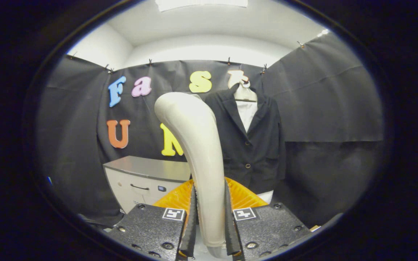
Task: Iron the clothes twice with a garment steamer, once on the left side and once on the right side.
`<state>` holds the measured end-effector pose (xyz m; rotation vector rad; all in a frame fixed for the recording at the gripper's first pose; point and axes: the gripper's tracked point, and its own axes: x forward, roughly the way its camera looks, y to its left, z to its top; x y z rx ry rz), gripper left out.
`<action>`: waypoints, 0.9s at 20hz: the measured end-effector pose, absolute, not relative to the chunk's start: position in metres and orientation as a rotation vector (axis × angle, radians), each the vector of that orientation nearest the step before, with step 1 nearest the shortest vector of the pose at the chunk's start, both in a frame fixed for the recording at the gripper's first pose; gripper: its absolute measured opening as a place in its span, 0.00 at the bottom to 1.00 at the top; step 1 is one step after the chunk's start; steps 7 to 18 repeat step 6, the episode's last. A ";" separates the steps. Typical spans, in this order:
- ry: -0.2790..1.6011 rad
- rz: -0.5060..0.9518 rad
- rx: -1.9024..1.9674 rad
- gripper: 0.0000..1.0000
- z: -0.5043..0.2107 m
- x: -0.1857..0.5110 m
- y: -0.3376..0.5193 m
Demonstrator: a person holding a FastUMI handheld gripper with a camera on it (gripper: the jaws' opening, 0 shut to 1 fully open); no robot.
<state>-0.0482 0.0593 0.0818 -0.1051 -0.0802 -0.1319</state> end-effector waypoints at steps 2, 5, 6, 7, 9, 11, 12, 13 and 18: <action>-0.090 -0.082 -0.104 0.35 0.082 -0.065 0.064; -0.086 -0.032 -0.098 0.35 0.078 -0.081 0.070; -0.083 -0.022 -0.093 0.35 0.075 -0.084 0.071; -0.083 -0.022 -0.093 0.35 0.075 -0.084 0.071; -0.083 -0.022 -0.093 0.35 0.075 -0.084 0.071; -0.083 -0.022 -0.093 0.35 0.075 -0.084 0.071; -0.083 -0.022 -0.093 0.35 0.075 -0.084 0.071; -0.083 -0.022 -0.093 0.35 0.075 -0.084 0.071; -0.083 -0.022 -0.093 0.35 0.075 -0.084 0.071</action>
